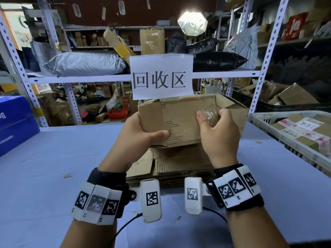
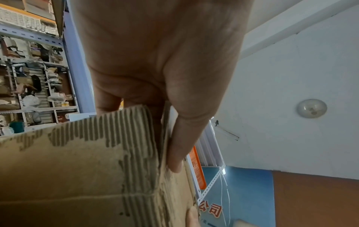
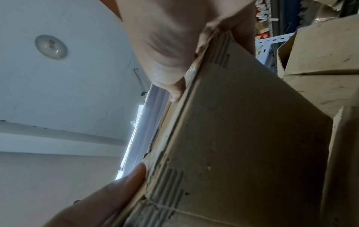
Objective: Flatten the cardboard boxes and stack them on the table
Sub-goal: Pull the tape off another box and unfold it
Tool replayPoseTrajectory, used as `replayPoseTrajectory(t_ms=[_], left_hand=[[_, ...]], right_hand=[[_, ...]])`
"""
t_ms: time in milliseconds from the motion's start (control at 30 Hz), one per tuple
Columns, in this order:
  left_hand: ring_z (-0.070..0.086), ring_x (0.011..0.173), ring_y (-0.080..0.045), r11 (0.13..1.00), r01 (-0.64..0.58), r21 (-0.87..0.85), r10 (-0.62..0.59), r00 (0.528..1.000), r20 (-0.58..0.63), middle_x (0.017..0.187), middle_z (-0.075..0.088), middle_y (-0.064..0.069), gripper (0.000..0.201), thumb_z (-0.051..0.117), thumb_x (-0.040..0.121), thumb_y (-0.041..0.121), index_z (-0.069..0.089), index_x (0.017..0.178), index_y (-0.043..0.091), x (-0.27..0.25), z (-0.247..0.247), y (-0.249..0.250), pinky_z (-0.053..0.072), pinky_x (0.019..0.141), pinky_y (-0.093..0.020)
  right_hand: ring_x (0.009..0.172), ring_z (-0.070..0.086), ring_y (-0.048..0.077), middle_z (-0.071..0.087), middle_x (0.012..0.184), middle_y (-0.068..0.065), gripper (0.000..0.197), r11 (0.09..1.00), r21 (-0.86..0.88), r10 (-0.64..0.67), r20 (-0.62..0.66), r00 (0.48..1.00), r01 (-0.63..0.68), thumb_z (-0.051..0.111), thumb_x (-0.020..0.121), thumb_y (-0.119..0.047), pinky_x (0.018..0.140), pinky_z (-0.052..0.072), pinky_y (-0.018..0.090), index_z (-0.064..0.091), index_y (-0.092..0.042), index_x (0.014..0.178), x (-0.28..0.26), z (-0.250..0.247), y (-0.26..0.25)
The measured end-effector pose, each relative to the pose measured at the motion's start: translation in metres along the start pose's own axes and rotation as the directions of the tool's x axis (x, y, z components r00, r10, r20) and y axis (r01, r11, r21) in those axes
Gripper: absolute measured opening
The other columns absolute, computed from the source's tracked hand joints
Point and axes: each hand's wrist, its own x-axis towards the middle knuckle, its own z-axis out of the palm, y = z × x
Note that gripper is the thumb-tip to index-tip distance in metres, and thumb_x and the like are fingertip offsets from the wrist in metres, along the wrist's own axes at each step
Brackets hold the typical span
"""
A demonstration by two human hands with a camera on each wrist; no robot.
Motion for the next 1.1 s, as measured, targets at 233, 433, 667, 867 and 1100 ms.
replayPoseTrajectory(t_ms=[233,433,667,867,1100], left_hand=[[0.076,0.091,-0.010,1.000,-0.001,0.018,0.002,0.999,-0.045,0.098,0.078,0.012,0.041,0.079,0.082,-0.005,0.067,0.109,0.024,0.005,0.000,0.003,0.060,0.068,-0.023],[0.076,0.097,-0.015,1.000,0.013,0.028,-0.013,1.000,-0.021,0.104,0.078,0.007,0.044,0.078,0.082,-0.007,0.066,0.112,0.024,0.005,0.007,0.004,0.061,0.072,-0.027],[0.076,0.098,-0.015,0.997,0.007,0.076,-0.005,1.000,-0.028,0.105,0.078,0.006,0.046,0.080,0.081,-0.006,0.065,0.113,0.024,0.006,0.008,0.007,0.063,0.075,-0.031],[0.076,0.093,-0.013,0.999,-0.002,0.051,0.004,0.999,-0.040,0.100,0.079,0.008,0.044,0.080,0.080,-0.006,0.066,0.108,0.024,0.007,0.009,0.007,0.061,0.070,-0.025],[0.075,0.100,-0.014,1.000,0.006,0.024,-0.006,1.000,0.000,0.107,0.078,0.006,0.045,0.077,0.083,-0.006,0.066,0.114,0.023,0.003,0.018,0.005,0.062,0.075,-0.029]], right_hand=[[0.069,0.051,0.016,0.051,0.073,-0.012,0.033,0.998,-0.062,-0.028,0.077,0.997,0.032,0.050,0.098,-0.052,0.052,0.031,0.030,0.047,-0.020,0.096,0.007,-0.005,0.006],[0.087,0.055,0.016,0.056,0.098,-0.007,0.068,0.998,-0.022,0.066,0.192,0.979,-0.063,0.068,0.072,-0.075,0.072,0.048,0.035,0.039,-0.024,0.105,0.008,-0.004,0.004],[0.066,0.046,0.012,0.044,0.075,-0.016,0.045,0.997,-0.068,0.041,0.084,0.996,-0.035,0.058,0.091,-0.060,0.058,0.033,0.032,0.040,-0.020,0.102,0.008,-0.001,0.006],[0.070,0.045,0.022,0.043,0.069,-0.013,0.034,0.990,-0.137,0.031,0.060,0.998,-0.022,0.042,0.102,-0.051,0.049,0.022,0.028,0.045,-0.017,0.098,0.012,-0.007,0.011],[0.081,0.053,0.018,0.055,0.094,-0.004,0.070,0.995,-0.056,0.093,0.148,0.985,-0.086,0.058,0.078,-0.077,0.064,0.039,0.032,0.042,-0.017,0.108,0.008,-0.007,0.009]])
